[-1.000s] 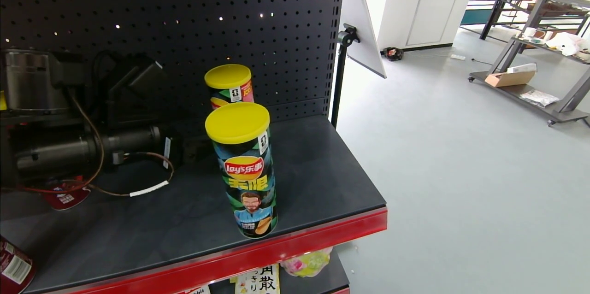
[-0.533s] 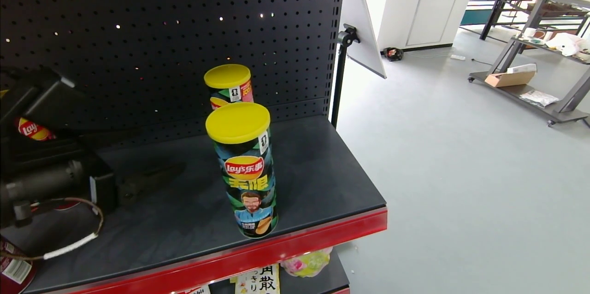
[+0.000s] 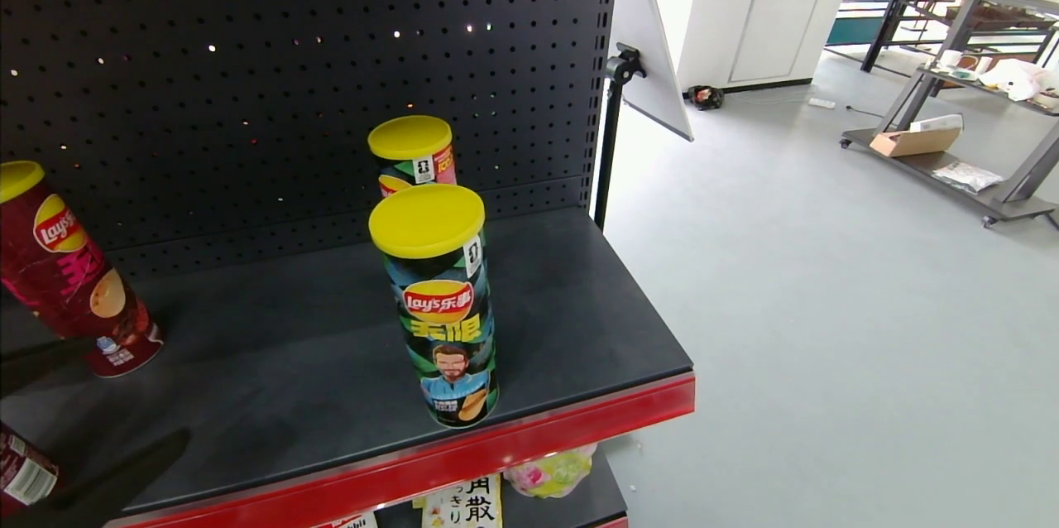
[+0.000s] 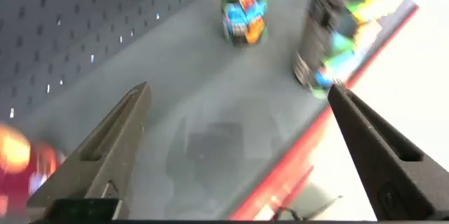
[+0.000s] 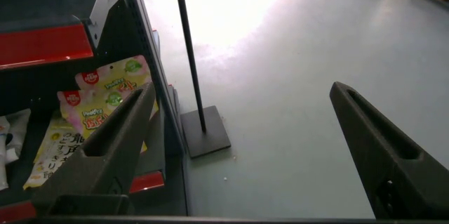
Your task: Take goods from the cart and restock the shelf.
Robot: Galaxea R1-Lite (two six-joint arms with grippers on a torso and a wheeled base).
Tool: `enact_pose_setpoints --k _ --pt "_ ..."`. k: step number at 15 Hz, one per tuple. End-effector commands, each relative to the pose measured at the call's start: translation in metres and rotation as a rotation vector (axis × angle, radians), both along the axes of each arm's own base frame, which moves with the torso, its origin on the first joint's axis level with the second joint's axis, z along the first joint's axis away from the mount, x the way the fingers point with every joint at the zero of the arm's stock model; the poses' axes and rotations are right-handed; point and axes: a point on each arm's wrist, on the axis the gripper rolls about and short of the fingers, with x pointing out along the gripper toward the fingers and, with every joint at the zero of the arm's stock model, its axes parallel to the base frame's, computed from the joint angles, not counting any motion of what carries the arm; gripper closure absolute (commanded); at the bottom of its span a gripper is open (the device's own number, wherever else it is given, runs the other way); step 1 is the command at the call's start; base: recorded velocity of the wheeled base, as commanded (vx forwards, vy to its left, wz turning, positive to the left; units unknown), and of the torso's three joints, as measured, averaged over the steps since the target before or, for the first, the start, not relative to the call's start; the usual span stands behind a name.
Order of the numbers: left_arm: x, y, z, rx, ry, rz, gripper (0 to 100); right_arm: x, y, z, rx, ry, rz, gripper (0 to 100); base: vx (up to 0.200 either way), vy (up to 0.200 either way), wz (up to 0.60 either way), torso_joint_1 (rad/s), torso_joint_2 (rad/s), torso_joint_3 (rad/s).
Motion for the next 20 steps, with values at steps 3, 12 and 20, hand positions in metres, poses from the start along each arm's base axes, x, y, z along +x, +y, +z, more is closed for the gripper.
enact_pose_setpoints --k 3,12,20 --pt "-0.096 0.020 -0.025 -0.076 -0.027 0.120 0 0.000 0.000 0.000 0.000 0.000 -0.001 0 0.000 0.000 0.00 0.000 0.00 0.000" --pt "-0.098 0.027 -0.099 -0.133 -0.024 0.424 0 0.000 0.000 0.000 0.000 0.000 0.001 0 0.000 0.000 0.00 0.000 0.00 0.000" --pt "-0.078 0.024 -0.121 -0.156 -0.135 0.423 0 0.000 0.000 0.000 -0.001 0.000 0.003 0 0.000 0.000 0.00 0.000 0.00 0.000"
